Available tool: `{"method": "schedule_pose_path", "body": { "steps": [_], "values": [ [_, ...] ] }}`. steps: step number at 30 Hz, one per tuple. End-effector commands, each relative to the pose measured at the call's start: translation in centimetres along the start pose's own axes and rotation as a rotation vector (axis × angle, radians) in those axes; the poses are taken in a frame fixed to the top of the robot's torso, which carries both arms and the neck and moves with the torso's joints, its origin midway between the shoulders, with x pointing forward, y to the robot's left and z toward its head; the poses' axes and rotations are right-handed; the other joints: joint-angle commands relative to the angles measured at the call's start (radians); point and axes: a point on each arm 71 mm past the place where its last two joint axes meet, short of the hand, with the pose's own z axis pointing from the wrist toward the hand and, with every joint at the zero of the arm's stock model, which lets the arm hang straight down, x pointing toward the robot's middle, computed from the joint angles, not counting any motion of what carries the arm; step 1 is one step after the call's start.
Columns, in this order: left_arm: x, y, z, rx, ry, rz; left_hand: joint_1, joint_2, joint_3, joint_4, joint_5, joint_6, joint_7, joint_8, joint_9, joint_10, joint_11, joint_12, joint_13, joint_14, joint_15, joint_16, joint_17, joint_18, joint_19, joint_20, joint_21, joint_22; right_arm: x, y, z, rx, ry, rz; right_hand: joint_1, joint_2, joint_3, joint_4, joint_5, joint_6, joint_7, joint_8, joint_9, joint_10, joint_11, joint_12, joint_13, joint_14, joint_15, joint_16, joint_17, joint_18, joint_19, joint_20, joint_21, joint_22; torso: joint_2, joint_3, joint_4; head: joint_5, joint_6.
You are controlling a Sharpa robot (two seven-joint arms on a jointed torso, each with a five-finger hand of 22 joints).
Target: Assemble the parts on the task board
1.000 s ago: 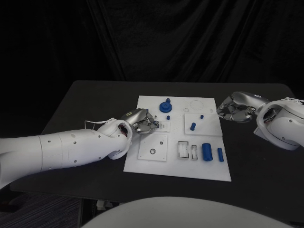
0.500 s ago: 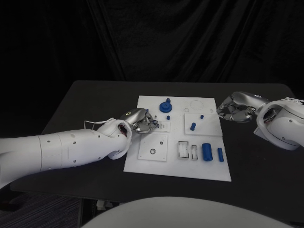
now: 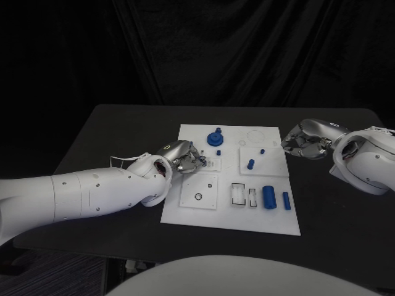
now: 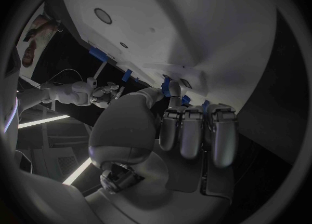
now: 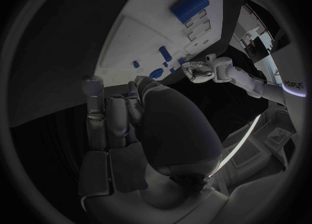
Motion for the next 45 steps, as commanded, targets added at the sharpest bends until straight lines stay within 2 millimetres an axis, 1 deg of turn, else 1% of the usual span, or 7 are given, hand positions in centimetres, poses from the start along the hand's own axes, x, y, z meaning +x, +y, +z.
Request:
{"method": "schedule_pose_path", "body": {
  "steps": [1, 22, 27, 29, 38, 42, 45],
  "values": [
    [0.44, -0.12, -0.04, 0.0, 0.032, 0.005, -0.004, -0.009, 0.015, -0.007, -0.006, 0.001, -0.001, -0.005, 0.018, 0.104, -0.006, 0.0, 0.262, 0.106, -0.008, 0.003, 0.263, -0.014, 0.105, -0.008, -0.003, 0.263, 0.11, -0.11, -0.01, 0.017, 0.005, -0.001, -0.007, -0.005, 0.006, -0.002, 0.005, -0.006, 0.002, -0.006, -0.001, -0.007, -0.003, -0.005, -0.001, -0.004, -0.001, -0.007, -0.001, 0.016, -0.005, 0.0, -0.006, 0.063, 0.0, 0.0002, -0.0004, 0.003, 0.0],
    [0.63, -0.32, -0.03, 0.007, 0.047, 0.005, -0.014, -0.011, 0.02, -0.007, -0.036, 0.002, 0.0, -0.005, 0.018, 0.104, -0.005, 0.0, 0.262, 0.106, -0.007, 0.003, 0.263, -0.014, 0.105, -0.007, -0.003, 0.263, 0.13, -0.1, 0.0, 0.017, 0.007, -0.001, -0.007, -0.005, 0.006, -0.002, 0.005, -0.006, 0.002, -0.006, -0.001, -0.007, -0.003, -0.005, -0.001, -0.004, -0.001, -0.007, -0.001, 0.016, -0.005, 0.0, -0.006, 0.063, 0.0, -0.0002, 0.0007, 0.005, 0.0],
    [0.59, -0.29, -0.05, 0.01, 0.044, 0.005, -0.042, -0.005, 0.012, 0.003, -0.135, 0.006, 0.002, -0.008, 0.017, 0.104, -0.003, 0.0, 0.262, 0.106, -0.005, 0.003, 0.263, -0.014, 0.105, -0.005, -0.003, 0.263, 0.13, -0.14, -0.02, 0.019, 0.008, -0.001, -0.007, -0.005, 0.006, -0.002, 0.005, -0.006, 0.002, -0.006, -0.001, -0.007, -0.003, -0.005, -0.001, -0.004, -0.001, -0.007, -0.001, 0.016, -0.005, 0.0, -0.006, 0.063, 0.0, -0.0002, -0.0006, 0.006, 0.0],
    [0.56, -0.31, -0.06, 0.013, 0.041, 0.004, -0.043, -0.005, 0.012, 0.003, -0.135, 0.006, 0.002, -0.008, 0.017, 0.104, -0.003, 0.0, 0.262, 0.106, -0.005, 0.003, 0.263, -0.014, 0.105, -0.005, -0.003, 0.263, 0.14, -0.15, -0.03, 0.02, 0.009, -0.001, -0.007, -0.005, 0.006, -0.002, 0.005, -0.006, 0.002, -0.006, -0.001, -0.007, -0.003, -0.005, -0.001, -0.004, -0.001, -0.007, -0.001, 0.016, -0.005, 0.0, -0.006, 0.063, 0.0, -0.0001, -0.0004, 0.007, 0.0],
    [0.51, -0.4, -0.07, 0.024, 0.033, 0.002, -0.04, -0.012, 0.036, -0.013, -0.004, 0.02, -0.004, -0.008, 0.017, 0.104, -0.007, 0.0, 0.262, 0.106, -0.009, 0.003, 0.263, -0.014, 0.105, -0.008, -0.003, 0.263, 0.15, -0.14, -0.04, 0.02, 0.01, -0.001, -0.007, -0.005, 0.006, -0.002, 0.005, -0.006, 0.002, -0.006, -0.001, -0.007, -0.003, -0.005, -0.001, -0.004, -0.001, -0.007, -0.001, 0.016, -0.005, 0.0, -0.006, 0.063, 0.0, -0.0001, 0.0001, 0.008, 0.0],
    [0.48, -0.38, -0.09, 0.025, 0.03, 0.002, -0.05, -0.014, 0.033, -0.008, -0.009, 0.024, -0.003, -0.008, 0.016, 0.104, -0.007, 0.0, 0.262, 0.106, -0.009, 0.003, 0.263, -0.014, 0.105, -0.008, -0.003, 0.263, 0.15, -0.15, -0.06, 0.02, 0.011, -0.002, -0.007, -0.005, 0.006, -0.002, 0.005, -0.006, 0.002, -0.006, -0.001, -0.007, -0.003, -0.005, -0.001, -0.004, -0.001, -0.007, -0.001, 0.016, -0.005, 0.0, -0.006, 0.063, 0.0, -0.0002, 0.0002, 0.007, 0.0],
    [0.47, -0.32, -0.09, 0.02, 0.03, 0.002, -0.067, -0.012, 0.024, 0.002, -0.068, 0.029, -0.003, -0.012, 0.013, 0.104, -0.007, 0.0, 0.262, 0.106, -0.009, 0.003, 0.263, -0.014, 0.105, -0.007, -0.003, 0.263, 0.15, -0.16, -0.06, 0.021, 0.011, -0.002, -0.007, -0.005, 0.006, -0.002, 0.005, -0.006, 0.002, -0.006, -0.001, -0.007, -0.003, -0.005, -0.001, -0.004, -0.001, -0.007, -0.001, 0.016, -0.005, 0.0, -0.006, 0.063, 0.0, -0.0003, 0.0001, 0.007, 0.0]
  ]
}}
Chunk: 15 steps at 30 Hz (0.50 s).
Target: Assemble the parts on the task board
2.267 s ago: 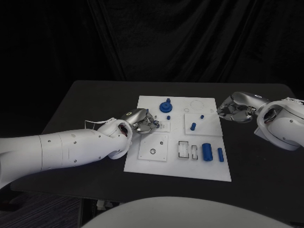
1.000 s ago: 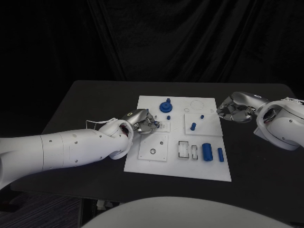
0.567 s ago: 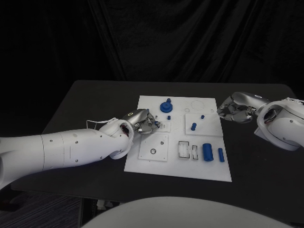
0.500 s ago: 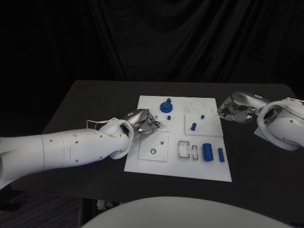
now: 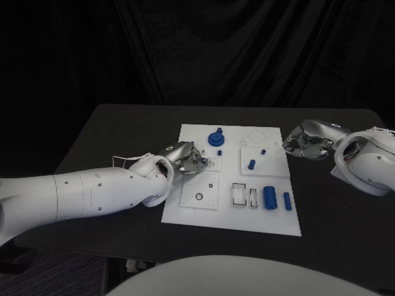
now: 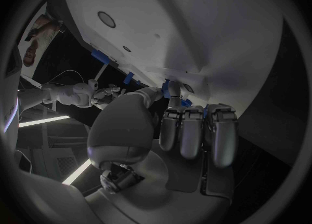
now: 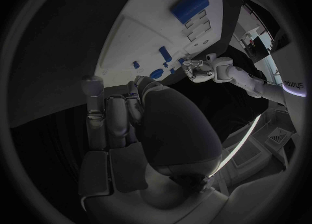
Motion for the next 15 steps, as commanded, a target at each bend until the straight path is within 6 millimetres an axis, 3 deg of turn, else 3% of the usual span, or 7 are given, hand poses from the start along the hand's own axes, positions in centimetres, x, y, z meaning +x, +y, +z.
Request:
{"method": "schedule_pose_path", "body": {
  "steps": [1, 2, 4, 5, 6, 10, 15],
  "values": [
    [0.18, -0.12, -0.06, 0.012, 0.006, 0.0, -0.016, 0.003, -0.01, 0.015, -0.044, 0.008, 0.004, -0.007, 0.011, 0.104, -0.007, 0.0, 0.262, 0.106, -0.008, 0.003, 0.263, -0.014, 0.105, -0.008, -0.003, 0.263, 0.12, -0.16, -0.06, 0.019, 0.007, -0.001, -0.007, -0.005, 0.006, -0.002, 0.005, -0.006, 0.002, -0.006, -0.001, -0.007, -0.003, -0.005, -0.001, -0.005, -0.001, -0.007, -0.001, 0.016, -0.005, 0.0, -0.006, 0.063, 0.0, 0.0001, 0.0, -0.001, 0.0],
    [0.19, -0.09, -0.06, 0.009, 0.008, 0.0, -0.029, 0.006, -0.021, 0.024, -0.092, 0.011, 0.005, -0.01, 0.009, 0.104, -0.006, 0.0, 0.262, 0.106, -0.008, 0.003, 0.263, -0.014, 0.105, -0.007, -0.003, 0.263, 0.12, -0.16, -0.06, 0.019, 0.007, -0.001, -0.007, -0.005, 0.006, -0.002, 0.005, -0.006, 0.002, -0.006, -0.001, -0.007, -0.003, -0.005, -0.001, -0.005, -0.001, -0.007, -0.001, 0.016, -0.005, 0.0, -0.006, 0.063, 0.0, 0.0001, 0.0, -0.001, 0.0],
    [0.2, -0.05, -0.06, 0.004, 0.01, 0.001, -0.044, 0.011, -0.038, 0.039, -0.157, 0.014, 0.006, -0.018, 0.004, 0.104, -0.005, 0.0, 0.262, 0.106, -0.007, 0.003, 0.263, -0.014, 0.105, -0.006, -0.003, 0.263, 0.12, -0.15, -0.06, 0.019, 0.007, -0.001, -0.007, -0.005, 0.006, -0.002, 0.005, -0.006, 0.002, -0.006, -0.001, -0.007, -0.003, -0.005, -0.001, -0.005, -0.001, -0.007, -0.001, 0.016, -0.005, 0.0, -0.006, 0.063, 0.0, 0.0, 0.0, -0.002, 0.0],
    [0.2, -0.03, -0.06, 0.002, 0.01, 0.001, -0.047, 0.012, -0.041, 0.042, -0.164, 0.015, 0.007, -0.019, 0.003, 0.104, -0.004, 0.0, 0.262, 0.106, -0.006, 0.003, 0.263, -0.014, 0.105, -0.006, -0.003, 0.263, 0.12, -0.15, -0.06, 0.019, 0.007, -0.001, -0.007, -0.005, 0.006, -0.002, 0.005, -0.006, 0.002, -0.006, -0.001, -0.007, -0.003, -0.005, -0.001, -0.005, -0.001, -0.007, -0.001, 0.016, -0.005, 0.0, -0.006, 0.063, 0.001, 0.0002, 0.0002, -0.002, 0.0],
    [0.19, -0.02, -0.06, 0.001, 0.009, 0.001, -0.057, 0.014, -0.054, 0.052, -0.205, 0.018, 0.008, -0.021, 0.001, 0.104, -0.003, 0.0, 0.262, 0.106, -0.006, 0.003, 0.263, -0.014, 0.105, -0.006, -0.003, 0.263, 0.12, -0.15, -0.06, 0.019, 0.007, -0.001, -0.007, -0.005, 0.006, -0.002, 0.005, -0.006, 0.002, -0.006, -0.001, -0.007, -0.003, -0.005, -0.001, -0.005, -0.001, -0.007, -0.001, 0.016, -0.005, 0.0, -0.006, 0.063, 0.0, 0.0002, 0.0001, -0.002, 0.0],
    [0.19, 0.02, -0.05, -0.004, 0.008, 0.001, -0.085, 0.023, -0.088, 0.066, -0.263, 0.025, 0.01, -0.028, -0.004, 0.104, -0.001, 0.0, 0.262, 0.106, -0.004, 0.003, 0.263, -0.014, 0.105, -0.004, -0.003, 0.263, 0.12, -0.16, -0.07, 0.02, 0.007, -0.001, -0.007, -0.005, 0.006, -0.002, 0.005, -0.006, 0.002, -0.006, -0.001, -0.007, -0.003, -0.005, -0.001, -0.005, -0.001, -0.007, -0.001, 0.016, -0.005, 0.0, -0.006, 0.063, 0.001, 0.0003, 0.0003, -0.002, 0.0],
    [0.18, 0.07, -0.05, -0.01, 0.008, 0.001, -0.11, 0.034, -0.113, 0.068, -0.285, 0.03, 0.012, -0.033, -0.008, 0.104, 0.0, 0.0, 0.262, 0.106, -0.003, 0.003, 0.263, -0.014, 0.105, -0.003, -0.003, 0.263, 0.12, -0.16, -0.07, 0.02, 0.007, -0.001, -0.007, -0.005, 0.006, -0.002, 0.005, -0.006, 0.002, -0.006, -0.001, -0.007, -0.003, -0.005, -0.001, -0.005, -0.001, -0.007, -0.001, 0.016, -0.005, 0.0, -0.006, 0.063, 0.0, 0.0001, -0.0005, -0.002, 0.0]
  ]
}}
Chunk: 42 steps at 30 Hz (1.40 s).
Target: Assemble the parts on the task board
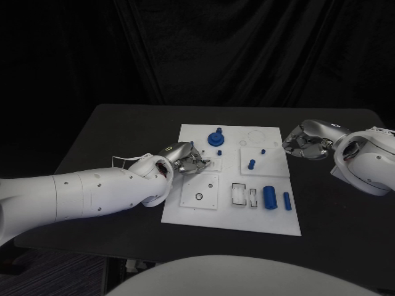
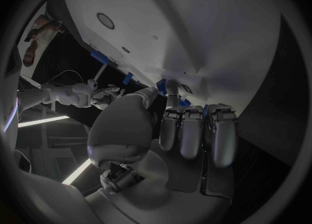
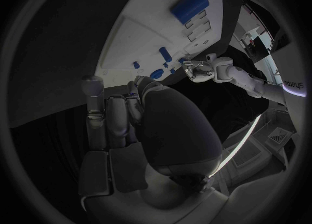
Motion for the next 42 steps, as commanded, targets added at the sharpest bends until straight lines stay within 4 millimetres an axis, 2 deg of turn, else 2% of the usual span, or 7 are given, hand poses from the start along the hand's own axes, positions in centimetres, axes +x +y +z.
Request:
{"method": "schedule_pose_path", "body": {
  "steps": [1, 13, 18, 20, 23, 29, 42],
  "values": [
    [0.13, -0.04, -0.03, -0.001, 0.006, 0.0, -0.018, 0.007, -0.013, 0.0, -0.008, 0.006, 0.001, -0.006, -0.002, 0.104, 0.0, 0.0, 0.262, 0.106, -0.003, 0.003, 0.263, -0.014, 0.105, -0.002, -0.003, 0.263, 0.12, -0.14, -0.05, 0.018, 0.006, -0.001, -0.007, -0.005, 0.006, -0.002, 0.005, -0.006, 0.002, -0.006, -0.001, -0.007, -0.003, -0.005, -0.001, -0.005, -0.001, -0.007, -0.001, 0.016, -0.005, 0.0, -0.006, 0.063, 0.0, 0.0, -0.0007, 0.0, 0.0],
    [0.11, 0.07, -0.04, -0.008, 0.007, 0.001, -0.046, 0.021, -0.036, 0.001, -0.017, 0.014, 0.0, -0.008, -0.004, 0.104, 0.0, 0.0, 0.262, 0.106, -0.002, 0.003, 0.263, -0.014, 0.105, -0.002, -0.003, 0.263, 0.13, -0.12, -0.01, 0.018, 0.007, -0.002, -0.008, -0.007, 0.008, -0.002, 0.005, -0.008, 0.002, -0.008, -0.001, -0.006, -0.003, -0.004, -0.001, -0.005, -0.001, -0.007, -0.003, 0.016, -0.005, 0.0, -0.01, 0.063, 0.0, -0.0002, -0.0006, 0.001, 0.0],
    [0.09, 0.09, -0.04, -0.009, 0.005, 0.001, -0.059, 0.046, -0.04, 0.0, -0.006, 0.016, -0.002, -0.011, -0.004, 0.104, -0.001, 0.0, 0.262, 0.106, -0.003, 0.003, 0.263, -0.014, 0.105, -0.003, -0.003, 0.263, 0.14, -0.12, -0.01, 0.018, 0.009, -0.002, -0.008, -0.007, 0.008, -0.002, 0.005, -0.008, 0.002, -0.008, -0.001, -0.006, -0.003, -0.004, -0.001, -0.005, -0.001, -0.007, -0.003, 0.016, -0.005, 0.0, -0.01, 0.063, 0.0, 0.0, 0.0002, 0.0, 0.0],
    [0.1, 0.08, -0.03, -0.009, 0.005, 0.001, -0.033, 0.051, -0.03, -0.011, 0.024, 0.013, -0.005, -0.011, -0.002, 0.104, -0.004, 0.0, 0.262, 0.106, -0.005, 0.003, 0.263, -0.014, 0.105, -0.004, -0.003, 0.263, 0.15, -0.11, -0.01, 0.018, 0.01, -0.002, -0.008, -0.007, 0.008, -0.002, 0.005, -0.008, 0.002, -0.008, -0.001, -0.006, -0.003, -0.004, -0.001, -0.005, -0.001, -0.007, -0.003, 0.016, -0.005, 0.0, -0.01, 0.063, 0.0, -0.0001, 0.0, 0.001, 0.0],
    [0.11, 0.04, 0.0, -0.008, 0.004, 0.001, 0.005, 0.049, -0.02, -0.023, 0.047, 0.012, -0.008, -0.011, 0.002, 0.104, -0.006, 0.0, 0.262, 0.106, -0.007, 0.003, 0.263, -0.014, 0.105, -0.005, -0.003, 0.263, 0.15, -0.1, 0.0, 0.018, 0.01, -0.002, -0.008, -0.007, 0.008, -0.002, 0.005, -0.008, 0.002, -0.008, -0.001, -0.006, -0.003, -0.004, -0.001, -0.005, -0.001, -0.007, -0.003, 0.016, -0.005, 0.0, -0.01, 0.063, 0.0, -0.0003, -0.0006, 0.001, 0.0],
    [0.17, -0.08, 0.07, -0.007, 0.004, 0.0, 0.059, 0.051, 0.004, -0.046, 0.053, 0.01, -0.011, -0.011, 0.007, 0.104, -0.009, 0.0, 0.262, 0.106, -0.01, 0.003, 0.263, -0.014, 0.105, -0.008, -0.003, 0.263, 0.16, -0.09, 0.0, 0.018, 0.011, 0.001, -0.009, -0.006, 0.009, -0.002, 0.005, -0.007, 0.002, -0.007, 0.0, -0.007, -0.003, -0.004, -0.001, -0.005, -0.001, -0.007, -0.003, 0.016, -0.005, 0.0, -0.01, 0.063, 0.0, -0.0003, -0.0001, -0.001, 0.0],
    [0.27, -0.18, 0.16, -0.003, 0.012, 0.002, 0.069, 0.048, 0.009, -0.051, 0.053, 0.009, -0.011, -0.011, 0.008, 0.104, -0.009, 0.0, 0.262, 0.106, -0.01, 0.003, 0.263, -0.014, 0.105, -0.009, -0.003, 0.263, 0.17, -0.08, 0.01, 0.019, 0.012, 0.007, -0.009, -0.006, 0.009, -0.002, 0.005, -0.006, 0.002, -0.007, 0.0, -0.007, -0.002, -0.004, -0.002, -0.005, -0.001, -0.006, -0.002, 0.017, -0.006, 0.0, -0.012, 0.063, 0.0, 0.0004, -0.0016, 0.0, 0.0]
  ]
}}
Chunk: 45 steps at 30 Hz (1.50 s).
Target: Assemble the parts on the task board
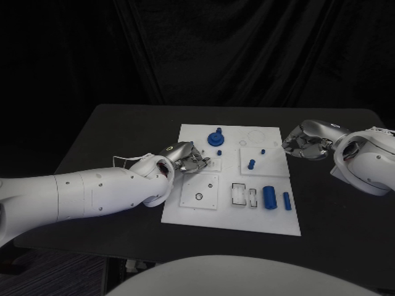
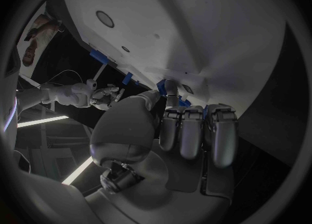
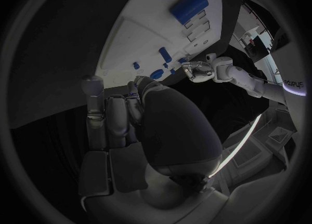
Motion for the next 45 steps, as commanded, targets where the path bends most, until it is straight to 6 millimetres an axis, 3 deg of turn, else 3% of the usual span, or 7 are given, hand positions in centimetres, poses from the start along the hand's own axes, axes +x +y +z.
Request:
{"method": "schedule_pose_path", "body": {
  "steps": [1, 40, 45],
  "values": [
    [0.18, 0.02, 0.01, 0.002, 0.011, 0.003, 0.01, 0.001, 0.0, -0.006, 0.002, -0.001, -0.007, -0.002, 0.003, 0.104, -0.009, 0.0, 0.262, 0.102, -0.007, 0.003, 0.263, -0.014, 0.105, -0.009, -0.003, 0.263, 0.13, -0.1, -0.02, 0.016, 0.007, 0.002, -0.005, -0.002, 0.006, 0.001, 0.005, -0.002, -0.001, -0.002, 0.0, -0.007, -0.002, -0.004, -0.001, -0.005, -0.001, -0.003, 0.0, 0.016, -0.006, 0.0, -0.006, 0.063, 0.0, 0.0006, -0.0009, 0.0, 0.0],
    [0.28, -0.19, 0.29, -0.011, 0.001, 0.001, 0.087, 0.012, 0.07, -0.055, -0.045, 0.0, -0.009, 0.0, 0.012, 0.104, -0.013, 0.0, 0.262, 0.102, -0.011, 0.003, 0.263, -0.014, 0.105, -0.014, -0.003, 0.263, 0.2, -0.16, -0.12, 0.02, 0.018, 0.002, -0.005, -0.001, 0.008, 0.001, 0.006, -0.001, -0.001, -0.001, 0.0, -0.007, -0.002, -0.003, -0.001, -0.006, -0.001, -0.004, -0.002, 0.017, -0.006, 0.0, -0.008, 0.063, 0.001, 0.0001, 0.0004, -0.001, 0.0],
    [0.29, -0.22, 0.29, -0.009, 0.002, 0.001, 0.059, -0.011, 0.054, -0.041, -0.059, 0.004, -0.007, 0.001, 0.012, 0.104, -0.011, 0.0, 0.262, 0.102, -0.01, 0.003, 0.263, -0.014, 0.105, -0.014, -0.003, 0.263, 0.21, -0.17, -0.12, 0.021, 0.019, 0.001, -0.005, -0.001, 0.008, 0.001, 0.006, -0.001, -0.001, -0.001, 0.0, -0.007, -0.002, -0.003, -0.001, -0.006, -0.001, -0.004, -0.002, 0.017, -0.006, 0.0, -0.008, 0.063, 0.0, 0.0002, 0.0012, -0.001, 0.0]
  ]
}}
